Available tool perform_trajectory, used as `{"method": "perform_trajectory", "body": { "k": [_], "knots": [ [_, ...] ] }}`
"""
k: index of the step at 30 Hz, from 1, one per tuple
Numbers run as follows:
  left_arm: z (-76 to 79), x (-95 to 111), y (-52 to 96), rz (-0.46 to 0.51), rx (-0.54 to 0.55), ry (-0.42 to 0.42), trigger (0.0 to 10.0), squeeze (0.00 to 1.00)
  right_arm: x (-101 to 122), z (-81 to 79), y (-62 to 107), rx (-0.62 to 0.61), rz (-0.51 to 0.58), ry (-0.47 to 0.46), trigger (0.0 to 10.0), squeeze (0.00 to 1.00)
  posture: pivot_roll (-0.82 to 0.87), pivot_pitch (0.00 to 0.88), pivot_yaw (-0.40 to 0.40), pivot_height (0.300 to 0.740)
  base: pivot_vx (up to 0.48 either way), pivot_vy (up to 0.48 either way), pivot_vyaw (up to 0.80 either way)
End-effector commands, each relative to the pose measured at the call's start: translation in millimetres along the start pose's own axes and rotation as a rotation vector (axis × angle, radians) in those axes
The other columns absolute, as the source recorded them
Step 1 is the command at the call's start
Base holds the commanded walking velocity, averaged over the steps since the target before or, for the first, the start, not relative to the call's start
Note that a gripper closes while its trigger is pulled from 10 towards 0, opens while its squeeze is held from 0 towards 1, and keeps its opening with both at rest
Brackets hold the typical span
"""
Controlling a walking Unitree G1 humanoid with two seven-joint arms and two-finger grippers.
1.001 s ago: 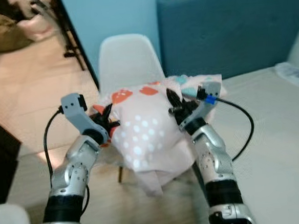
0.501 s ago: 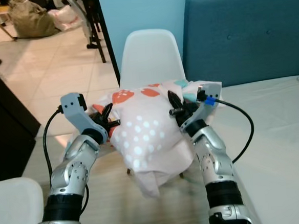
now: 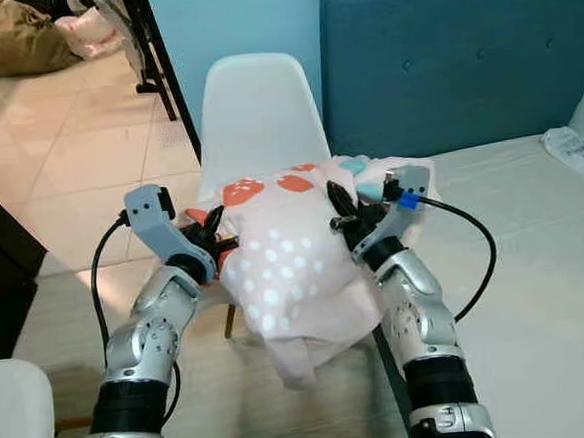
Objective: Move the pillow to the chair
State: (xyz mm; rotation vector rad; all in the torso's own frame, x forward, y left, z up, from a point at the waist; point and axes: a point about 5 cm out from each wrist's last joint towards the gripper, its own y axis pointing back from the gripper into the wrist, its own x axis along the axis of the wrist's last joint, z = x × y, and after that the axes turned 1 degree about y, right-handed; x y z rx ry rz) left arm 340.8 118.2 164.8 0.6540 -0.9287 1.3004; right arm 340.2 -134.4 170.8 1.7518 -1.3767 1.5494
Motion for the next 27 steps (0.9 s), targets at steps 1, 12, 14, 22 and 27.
{"method": "perform_trajectory", "body": {
  "k": [1,12,14,22,27],
  "knots": [
    [12.3,6.6,-2.3,0.040,-0.067,-0.017,10.0,0.00,-8.4,-17.6,-6.3,0.092,-0.038,-0.008,10.0,0.00,-0.04,0.111,0.026,0.740,0.000,0.000,0.00],
    [16.1,6.6,-2.3,0.046,-0.086,-0.029,10.0,0.00,-8.4,-17.7,-6.4,0.096,-0.040,-0.009,10.0,0.00,-0.04,0.104,0.025,0.740,0.022,0.000,0.00],
    [16.4,7.7,-2.2,0.050,-0.088,-0.029,10.0,0.00,-8.6,-18.2,-6.6,0.096,-0.040,-0.012,10.0,0.00,-0.04,0.108,0.029,0.740,0.244,0.000,0.00],
    [16.9,10.0,-2.0,0.058,-0.091,-0.033,10.0,0.00,-8.5,-22.6,-6.0,0.130,-0.032,-0.006,10.0,0.00,-0.03,0.112,0.032,0.740,0.271,0.000,0.10],
    [18.2,10.2,-2.0,0.058,-0.096,-0.032,10.0,0.00,-7.7,-22.2,-5.7,0.129,-0.024,-0.004,10.0,0.00,-0.03,0.113,0.033,0.740,0.301,0.000,0.78]
  ]
}}
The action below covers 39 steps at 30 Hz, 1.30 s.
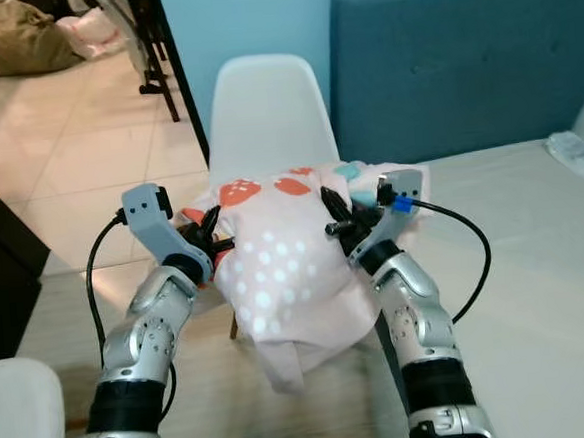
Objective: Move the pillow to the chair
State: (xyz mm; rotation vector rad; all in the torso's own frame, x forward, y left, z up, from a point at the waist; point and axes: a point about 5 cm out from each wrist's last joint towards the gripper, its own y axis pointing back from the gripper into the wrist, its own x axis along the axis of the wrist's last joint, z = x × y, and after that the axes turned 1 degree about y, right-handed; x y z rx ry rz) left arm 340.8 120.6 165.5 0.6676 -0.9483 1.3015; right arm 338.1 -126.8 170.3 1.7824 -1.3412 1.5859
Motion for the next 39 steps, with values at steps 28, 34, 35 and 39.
{"method": "perform_trajectory", "body": {
  "k": [28,34,35,39],
  "knots": [
    [23.3,8,-3.3,0.050,-0.119,-0.011,10.0,0.00,-7,-9.0,-6.0,0.028,-0.035,-0.027,10.0,0.00,-0.04,0.115,0.035,0.740,0.319,0.000,0.03],
    [23.5,10,-3.5,0.059,-0.116,-0.015,10.0,0.00,-5,-17.1,-5.7,0.087,-0.021,-0.055,10.0,0.00,-0.03,0.116,0.035,0.740,0.326,0.000,0.00],
    [23.8,11,-3.6,0.065,-0.117,-0.017,10.0,0.00,-4,-19.1,-5.7,0.101,-0.011,-0.070,10.0,0.00,-0.03,0.116,0.035,0.740,0.326,0.000,0.00],
    [25.8,17,-4.4,0.085,-0.123,-0.025,10.0,0.00,-1,-21.6,-6.0,0.121,0.018,-0.114,10.0,0.00,-0.03,0.118,0.037,0.740,0.330,0.000,0.00]
  ]
}}
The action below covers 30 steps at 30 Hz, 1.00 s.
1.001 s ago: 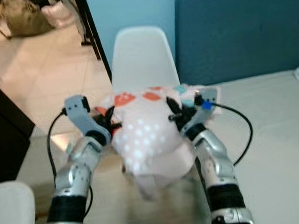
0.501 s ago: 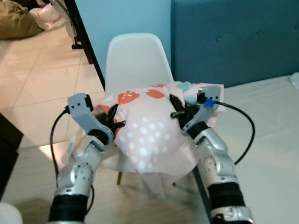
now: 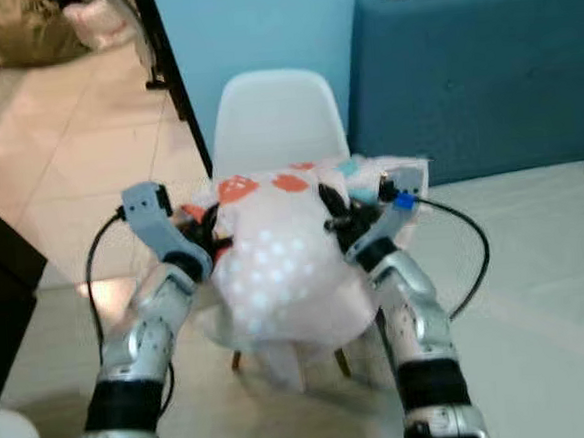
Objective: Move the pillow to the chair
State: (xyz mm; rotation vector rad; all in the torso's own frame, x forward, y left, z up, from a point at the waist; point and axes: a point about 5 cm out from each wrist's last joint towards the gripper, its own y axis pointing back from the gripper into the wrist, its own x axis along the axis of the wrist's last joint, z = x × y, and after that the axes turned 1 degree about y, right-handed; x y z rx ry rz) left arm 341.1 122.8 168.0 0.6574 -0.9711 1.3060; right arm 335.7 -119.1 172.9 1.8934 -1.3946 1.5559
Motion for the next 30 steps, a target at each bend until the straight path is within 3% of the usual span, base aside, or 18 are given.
{"method": "perform_trajectory", "body": {
  "k": [1,9,18,22,24,25,27,30],
  "knots": [
    [26.9,16,-5.0,0.075,-0.111,-0.016,10.0,0.00,-1,-13.7,-4.1,0.095,-0.003,-0.026,10.0,0.00,-0.03,0.118,0.037,0.740,0.337,0.000,0.00],
    [28.8,19,-4.6,0.085,-0.117,-0.020,10.0,0.00,1,-13.9,-3.0,0.105,0.019,-0.074,10.0,0.00,-0.03,0.116,0.036,0.740,0.336,0.000,0.00],
    [29.4,14,-4.6,0.069,-0.100,-0.058,10.0,0.00,-23,2.8,6.4,0.002,-0.129,-0.023,10.0,0.00,-0.03,0.118,0.041,0.740,0.275,0.000,0.00],
    [29.4,14,-4.6,0.069,-0.100,-0.058,10.0,0.00,-23,2.8,6.4,0.002,-0.129,-0.023,10.0,0.00,-0.03,0.118,0.041,0.740,0.000,0.000,0.00],
    [28.5,12,-4.2,0.065,-0.091,-0.092,10.0,0.00,-31,10.6,10.4,-0.054,-0.189,-0.004,10.0,0.00,-0.03,0.119,0.042,0.740,0.000,0.000,0.00],
    [27.6,7,-2.8,0.050,-0.079,-0.125,10.0,0.00,-44,25.0,18.5,-0.160,-0.299,0.039,10.0,0.00,-0.03,0.130,0.046,0.740,0.000,0.000,0.00],
    [27.6,7,-2.8,0.050,-0.079,-0.125,10.0,0.00,-44,25.0,18.5,-0.160,-0.299,0.039,10.0,0.00,-0.03,0.130,0.046,0.740,0.000,0.000,0.00],
    [19.8,-8,2.4,-0.001,0.000,-0.204,10.0,0.00,-70,57.2,46.8,-0.404,-0.552,0.130,10.0,0.00,-0.03,0.161,0.051,0.740,0.000,0.000,0.00]
  ]
}}
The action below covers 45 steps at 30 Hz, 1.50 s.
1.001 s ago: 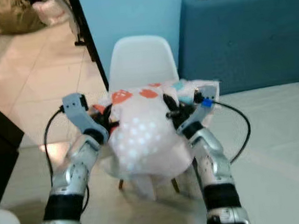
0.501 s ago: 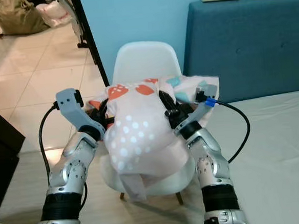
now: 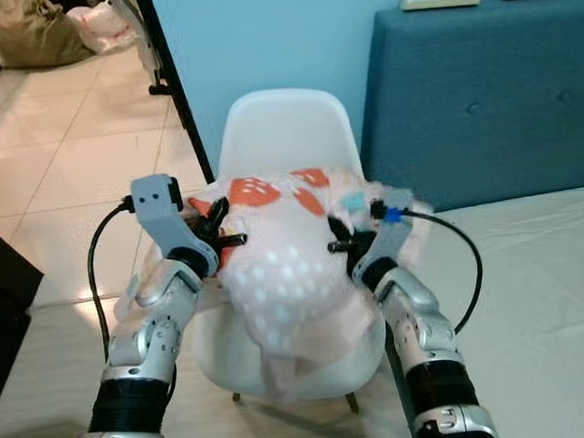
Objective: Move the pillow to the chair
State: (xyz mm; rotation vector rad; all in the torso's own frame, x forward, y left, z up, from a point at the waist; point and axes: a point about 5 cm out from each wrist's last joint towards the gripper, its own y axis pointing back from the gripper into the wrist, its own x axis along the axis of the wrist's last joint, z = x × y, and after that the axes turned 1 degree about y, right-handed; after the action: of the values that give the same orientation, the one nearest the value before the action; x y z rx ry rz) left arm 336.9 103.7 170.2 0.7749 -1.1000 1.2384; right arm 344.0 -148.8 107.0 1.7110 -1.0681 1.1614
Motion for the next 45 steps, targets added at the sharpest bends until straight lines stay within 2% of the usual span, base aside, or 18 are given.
{"method": "perform_trajectory", "body": {
  "k": [1,4,8,13,14,16,19,25,27,28,31,37,45],
  "knots": [
    [1.5,0,2.0,0.022,0.014,-0.039,10.0,0.00,-31,7.2,4.9,-0.073,-0.165,0.018,10.0,0.00,-0.03,0.161,0.051,0.740,0.000,0.000,0.00],
    [-5.1,-8,4.5,-0.016,0.074,-0.053,10.0,0.00,-43,16.7,8.6,-0.149,-0.247,0.051,10.0,0.00,-0.03,0.184,0.055,0.740,0.000,0.000,0.00],
    [-6.4,-15,5.7,-0.048,0.091,-0.031,10.0,0.00,-41,25.4,6.3,-0.231,-0.251,0.076,10.0,0.00,-0.02,0.205,0.061,0.740,0.000,0.000,0.00],
    [-2.7,-18,5.7,-0.059,0.086,-0.019,10.0,0.00,-26,27.4,-1.3,-0.248,-0.191,0.081,10.0,0.00,-0.02,0.221,0.063,0.740,0.000,0.000,0.00],
    [-1.0,-20,5.2,-0.064,0.084,-0.008,10.0,0.00,-18,26.5,-4.7,-0.242,-0.152,0.062,10.0,0.00,-0.02,0.229,0.063,0.740,0.000,0.000,0.00],
    [-1.0,-20,5.2,-0.064,0.084,-0.008,10.0,0.00,-18,26.5,-4.7,-0.242,-0.152,0.062,10.0,0.00,-0.02,0.229,0.063,0.740,0.000,0.000,0.00],
    [4.7,-23,4.7,-0.071,0.078,0.006,10.0,0.00,-4,18.7,-12.2,-0.182,-0.082,0.037,10.0,0.00,-0.02,0.242,0.061,0.740,0.000,0.000,0.00],
    [7.9,-26,4.3,-0.076,0.079,0.006,10.0,0.00,3,9.2,-17.3,-0.112,-0.049,0.032,10.0,0.00,-0.02,0.243,0.059,0.736,0.000,0.000,0.00],
    [7.4,-26,2.3,-0.070,0.094,0.000,10.0,0.00,10,-2.2,-21.2,-0.028,-0.011,0.034,10.0,0.00,-0.02,0.246,0.056,0.726,0.000,0.000,0.00],
    [7.4,-26,2.3,-0.070,0.094,0.000,10.0,0.00,10,-2.2,-21.2,-0.028,-0.011,0.034,10.0,0.00,-0.02,0.246,0.056,0.726,0.000,0.000,0.00],
    [4.5,-22,-0.7,-0.053,0.115,-0.006,10.0,0.00,14,-16.5,-25.4,0.064,0.024,0.043,10.0,0.00,-0.02,0.246,0.053,0.711,0.000,0.000,0.00],
    [3.1,-21,-0.8,-0.047,0.122,-0.010,10.0,0.00,8,-23.4,-28.0,0.086,0.013,0.033,10.0,0.00,-0.02,0.246,0.051,0.681,0.000,0.000,0.00],
    [2.5,-20,-2.1,-0.042,0.126,-0.012,10.0,0.00,7,-22.4,-28.5,0.082,0.007,0.052,10.0,0.00,-0.02,0.245,0.051,0.651,0.000,0.000,0.00]
  ]
}}
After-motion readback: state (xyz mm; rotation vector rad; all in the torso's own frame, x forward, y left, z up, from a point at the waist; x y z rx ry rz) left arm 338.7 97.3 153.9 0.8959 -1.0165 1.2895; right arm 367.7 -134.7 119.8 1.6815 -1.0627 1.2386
